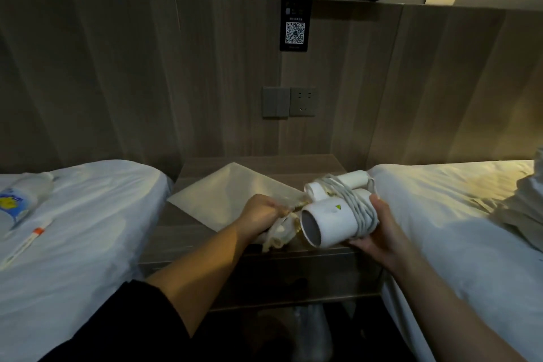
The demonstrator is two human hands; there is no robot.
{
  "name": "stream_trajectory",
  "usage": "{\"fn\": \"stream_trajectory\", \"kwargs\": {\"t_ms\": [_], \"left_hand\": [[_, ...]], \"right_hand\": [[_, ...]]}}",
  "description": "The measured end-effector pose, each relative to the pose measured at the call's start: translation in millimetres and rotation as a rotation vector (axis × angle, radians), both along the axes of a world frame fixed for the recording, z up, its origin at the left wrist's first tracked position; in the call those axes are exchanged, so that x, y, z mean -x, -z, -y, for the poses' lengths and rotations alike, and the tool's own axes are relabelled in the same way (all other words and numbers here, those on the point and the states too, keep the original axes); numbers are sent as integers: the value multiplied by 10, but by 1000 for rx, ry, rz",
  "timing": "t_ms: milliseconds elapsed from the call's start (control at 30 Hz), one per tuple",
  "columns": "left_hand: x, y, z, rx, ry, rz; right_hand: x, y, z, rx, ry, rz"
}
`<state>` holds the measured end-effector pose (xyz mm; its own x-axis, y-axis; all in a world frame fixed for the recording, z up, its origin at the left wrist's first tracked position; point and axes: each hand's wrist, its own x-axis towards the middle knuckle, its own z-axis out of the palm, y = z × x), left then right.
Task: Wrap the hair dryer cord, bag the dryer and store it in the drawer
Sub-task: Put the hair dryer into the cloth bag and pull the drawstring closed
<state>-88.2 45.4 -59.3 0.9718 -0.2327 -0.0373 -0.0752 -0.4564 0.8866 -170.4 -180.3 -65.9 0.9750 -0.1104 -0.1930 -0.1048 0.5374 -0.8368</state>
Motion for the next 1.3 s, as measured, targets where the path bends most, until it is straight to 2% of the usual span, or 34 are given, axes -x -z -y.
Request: {"fn": "stream_trajectory", "kwargs": {"t_ms": [200,333,467,633,700,833,933,1067,1200,1300], "left_hand": [[15,-273,79,195,-72,33],[23,-400,79,94,-24,172],[23,-446,20,-98,68,318],[39,-316,-63,-211,214,268],[70,-278,-65,-164,192,214],[172,-231,-19,60,67,103],[263,-176,62,136,-28,143],[263,-213,168,187,-123,229],[308,-319,312,81,63,312],[331,-374,372,32,204,268]], "right_hand": [[-55,-152,-47,206,-58,-69],[-82,-351,-115,274,-96,-109],[-121,-484,-127,147,-84,-200],[-173,-470,-117,49,-8,-241],[-200,-425,-131,62,18,-242],[-206,-328,-215,63,74,-210],[-184,-232,-280,161,133,-147],[-169,-140,-339,172,184,-109],[-194,-66,-435,221,263,-117],[-193,-25,-503,229,326,-77]]}}
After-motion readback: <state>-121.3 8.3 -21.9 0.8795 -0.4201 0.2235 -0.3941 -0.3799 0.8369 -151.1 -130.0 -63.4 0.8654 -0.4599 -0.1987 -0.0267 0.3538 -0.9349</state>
